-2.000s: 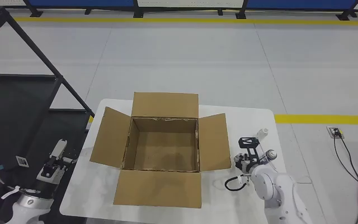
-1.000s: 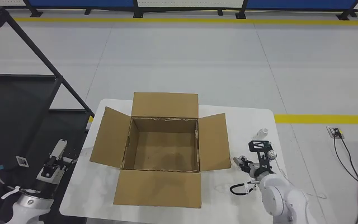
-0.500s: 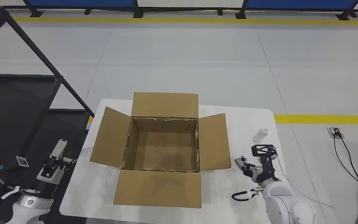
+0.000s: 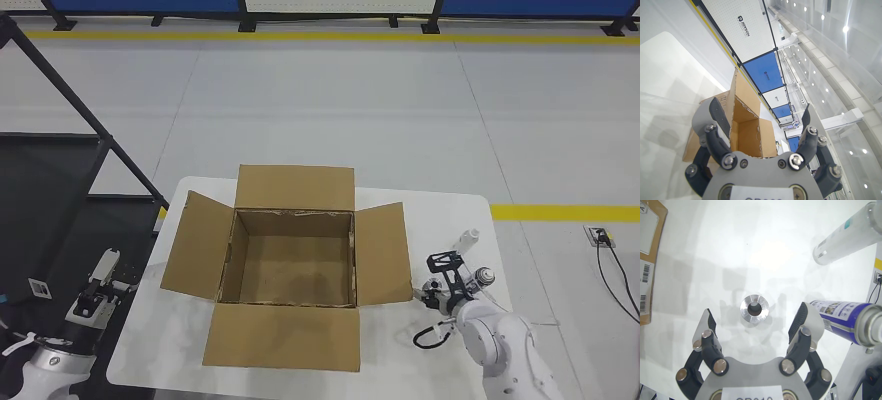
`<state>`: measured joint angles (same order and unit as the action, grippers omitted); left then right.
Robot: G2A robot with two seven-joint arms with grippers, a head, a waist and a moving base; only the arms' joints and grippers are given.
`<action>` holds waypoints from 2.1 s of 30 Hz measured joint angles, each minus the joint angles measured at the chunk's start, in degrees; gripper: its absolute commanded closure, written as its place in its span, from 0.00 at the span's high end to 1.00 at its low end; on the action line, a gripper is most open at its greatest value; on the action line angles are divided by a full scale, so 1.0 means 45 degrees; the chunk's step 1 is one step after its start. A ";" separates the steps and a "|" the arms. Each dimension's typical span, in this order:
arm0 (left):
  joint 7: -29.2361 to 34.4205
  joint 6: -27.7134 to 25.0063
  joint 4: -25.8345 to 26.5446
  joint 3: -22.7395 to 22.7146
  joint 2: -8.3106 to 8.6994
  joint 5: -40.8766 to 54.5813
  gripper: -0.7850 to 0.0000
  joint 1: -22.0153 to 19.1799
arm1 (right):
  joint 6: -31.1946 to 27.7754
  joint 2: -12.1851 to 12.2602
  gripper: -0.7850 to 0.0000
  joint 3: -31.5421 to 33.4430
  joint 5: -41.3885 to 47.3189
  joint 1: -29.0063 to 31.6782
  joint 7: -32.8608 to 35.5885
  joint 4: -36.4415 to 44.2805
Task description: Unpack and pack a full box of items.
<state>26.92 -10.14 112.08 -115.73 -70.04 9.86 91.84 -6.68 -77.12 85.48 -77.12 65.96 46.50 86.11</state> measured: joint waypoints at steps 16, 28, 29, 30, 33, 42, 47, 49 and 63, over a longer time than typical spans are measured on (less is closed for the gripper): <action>0.0000 0.0000 0.0000 0.0000 0.0000 0.0000 1.00 0.0000 | -0.1111 0.0210 0.00 0.0508 0.1434 -0.0112 -0.0542 -0.0269; 0.0000 0.0000 0.0000 0.0000 0.0000 0.0000 1.00 0.0000 | 0.0580 0.0247 0.00 0.0886 0.2180 0.2594 -0.1889 0.6896; 0.0000 0.0000 0.0000 0.0000 0.0000 0.0000 1.00 0.0000 | 0.0640 0.0242 0.00 0.0646 0.2059 0.2644 -0.1832 0.7554; 0.0000 0.0000 0.0000 0.0000 0.0000 0.0000 1.00 0.0000 | 0.0658 0.0238 0.00 0.0410 0.1929 0.2610 -0.1742 0.7953; 0.0000 0.0000 0.0000 0.0000 0.0000 0.0000 1.00 0.0000 | 0.0826 0.0192 0.00 -0.0686 0.1339 0.2083 -0.1377 0.8688; -0.0589 -0.0232 -0.0312 -0.0519 -0.0027 0.0509 1.00 0.0468 | 0.1194 -0.0438 0.00 -0.5848 0.0374 -0.2247 0.0898 0.5975; -0.0818 -0.0436 -0.0504 -0.0925 -0.0048 0.0942 1.00 0.0857 | 0.2501 -0.1460 0.00 -0.9120 0.0551 -0.5532 0.1490 0.2145; -0.0849 -0.0498 -0.0535 -0.1028 -0.0054 0.1061 1.00 0.0968 | 0.2981 -0.1939 0.00 -1.0118 0.0894 -0.6572 0.1506 0.0656; -0.0846 -0.0533 -0.0544 -0.1080 -0.0054 0.1096 1.00 0.1032 | 0.4267 -0.6099 0.00 -1.3897 0.3965 -1.0562 -0.0334 -1.0161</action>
<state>23.12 -12.54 109.63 -120.59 -70.28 14.79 96.49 12.53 -104.57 22.94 -59.28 18.43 44.99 40.38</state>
